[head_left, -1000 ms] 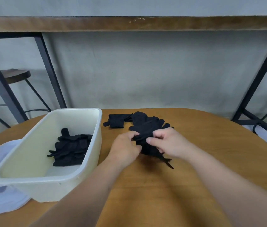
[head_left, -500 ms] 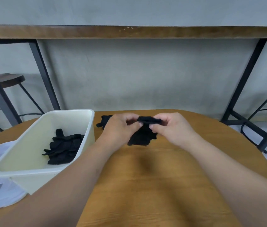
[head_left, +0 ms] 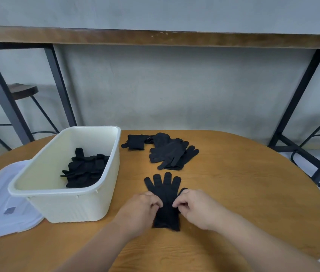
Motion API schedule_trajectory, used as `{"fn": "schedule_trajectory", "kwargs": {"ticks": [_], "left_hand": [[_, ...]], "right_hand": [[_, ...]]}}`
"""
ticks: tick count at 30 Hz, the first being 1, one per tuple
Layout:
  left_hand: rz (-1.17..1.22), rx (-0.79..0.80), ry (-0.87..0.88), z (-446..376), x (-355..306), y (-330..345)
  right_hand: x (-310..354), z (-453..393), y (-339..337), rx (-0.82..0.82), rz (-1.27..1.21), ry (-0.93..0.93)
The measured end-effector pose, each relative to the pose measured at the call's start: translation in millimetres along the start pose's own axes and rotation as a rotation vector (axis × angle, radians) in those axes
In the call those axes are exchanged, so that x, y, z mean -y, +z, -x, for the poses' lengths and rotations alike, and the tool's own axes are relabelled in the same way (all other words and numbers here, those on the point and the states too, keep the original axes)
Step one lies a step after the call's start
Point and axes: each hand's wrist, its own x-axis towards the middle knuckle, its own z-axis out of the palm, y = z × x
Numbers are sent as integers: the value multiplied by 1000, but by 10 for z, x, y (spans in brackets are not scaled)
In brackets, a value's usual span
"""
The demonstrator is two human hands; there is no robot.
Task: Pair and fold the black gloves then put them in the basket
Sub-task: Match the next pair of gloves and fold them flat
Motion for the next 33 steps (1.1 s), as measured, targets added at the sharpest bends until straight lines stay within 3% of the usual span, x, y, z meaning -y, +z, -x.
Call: {"fn": "schedule_trajectory", "kwargs": {"ticks": [4,7,11,15,21,26,33], "left_hand": [[-63,128,-26,-36,-28,41],[-53,122,-103,-164,-48,18],[100,-32,-222,-629,-151,-109],[148,-186,-261,-1329,-217,-112],[95,-143,-277,-2097,-234,33],[-24,-11,-246,-2278,-159,81],[92,-223,-235,-2161,-405,-369]], "right_hand": [[108,27,59,52,40,-42],[99,-87,-21,86,-26,-17],[-118,-475,-310,-131,-180,98],[-431,-1038,-536,-357,-84,177],[-753,-1662,-512,-319,-10,208],[-890,-1818,-500,-378,-44,106],[-703,-1621,-871,-538,-95,-35]]}}
